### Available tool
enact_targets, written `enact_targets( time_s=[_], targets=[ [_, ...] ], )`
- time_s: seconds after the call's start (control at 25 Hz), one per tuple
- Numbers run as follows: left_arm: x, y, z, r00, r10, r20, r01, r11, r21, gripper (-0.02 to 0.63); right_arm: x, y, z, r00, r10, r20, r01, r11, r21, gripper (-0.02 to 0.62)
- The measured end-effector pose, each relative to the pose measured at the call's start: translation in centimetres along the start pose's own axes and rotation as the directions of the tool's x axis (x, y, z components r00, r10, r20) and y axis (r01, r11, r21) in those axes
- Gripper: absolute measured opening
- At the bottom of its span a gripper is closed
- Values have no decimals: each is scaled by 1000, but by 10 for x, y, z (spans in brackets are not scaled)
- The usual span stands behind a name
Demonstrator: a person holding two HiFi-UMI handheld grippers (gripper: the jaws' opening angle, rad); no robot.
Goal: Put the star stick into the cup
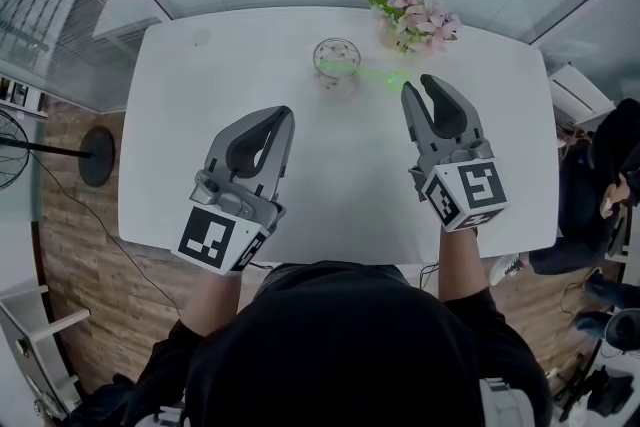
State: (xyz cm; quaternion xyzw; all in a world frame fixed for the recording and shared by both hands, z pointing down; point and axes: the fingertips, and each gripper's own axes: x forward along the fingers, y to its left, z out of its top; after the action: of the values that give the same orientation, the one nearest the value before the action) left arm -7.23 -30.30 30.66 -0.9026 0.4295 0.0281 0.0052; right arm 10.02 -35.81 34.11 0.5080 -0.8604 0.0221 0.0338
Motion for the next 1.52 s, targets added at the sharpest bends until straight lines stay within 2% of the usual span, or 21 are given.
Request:
enact_targets(
  time_s=[0.28, 0.72, 1.04, 1.36, 1.52],
  targets=[
    [3, -5, 9, 1000, -10, 16, 10, 1000, 5, 12, -15, 12, 35, 998, 21, 65, -19, 1000, -22, 112],
    [3, -11, 19, 1000, -27, 9, 27, 999, 34, 12, -38, 27, 63, 991, 50, 122, -48, 999, -25, 110],
    [1, -20, 29, 999, -44, 23, 42, 997, 61, 12, -52, 36, 75, 986, 64, 155, -61, 998, -25, 57],
    [-1, -24, 33, 998, -39, 46, 37, 998, 51, 12, -57, 46, 81, 980, 88, 180, -86, 996, -18, 9],
    [-1, -25, 35, 998, -38, 53, 36, 998, 54, 12, -58, 48, 85, 977, 96, 190, -95, 995, -16, 8]
  ],
)
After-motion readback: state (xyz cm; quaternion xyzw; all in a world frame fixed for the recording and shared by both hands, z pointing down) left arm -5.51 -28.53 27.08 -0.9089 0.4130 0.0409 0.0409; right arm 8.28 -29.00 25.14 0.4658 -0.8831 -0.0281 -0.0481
